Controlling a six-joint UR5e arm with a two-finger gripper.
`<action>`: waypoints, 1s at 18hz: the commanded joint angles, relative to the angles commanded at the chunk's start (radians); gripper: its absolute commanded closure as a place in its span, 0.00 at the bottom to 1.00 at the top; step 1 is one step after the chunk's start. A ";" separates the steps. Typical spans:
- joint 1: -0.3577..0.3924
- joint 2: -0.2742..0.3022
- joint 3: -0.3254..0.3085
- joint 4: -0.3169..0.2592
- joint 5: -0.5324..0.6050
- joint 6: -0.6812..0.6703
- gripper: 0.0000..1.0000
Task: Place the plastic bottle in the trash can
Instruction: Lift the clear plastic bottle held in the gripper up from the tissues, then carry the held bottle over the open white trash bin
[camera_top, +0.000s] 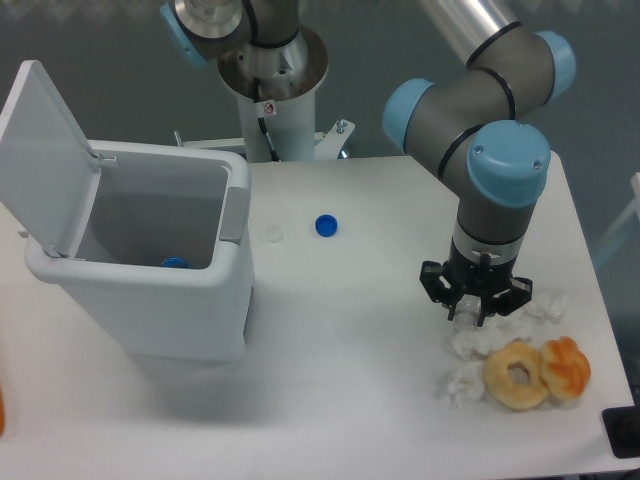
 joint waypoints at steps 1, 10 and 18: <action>0.000 0.000 0.000 0.000 0.000 0.000 1.00; -0.011 0.072 -0.009 0.009 -0.122 -0.056 1.00; -0.037 0.231 -0.012 0.014 -0.291 -0.204 1.00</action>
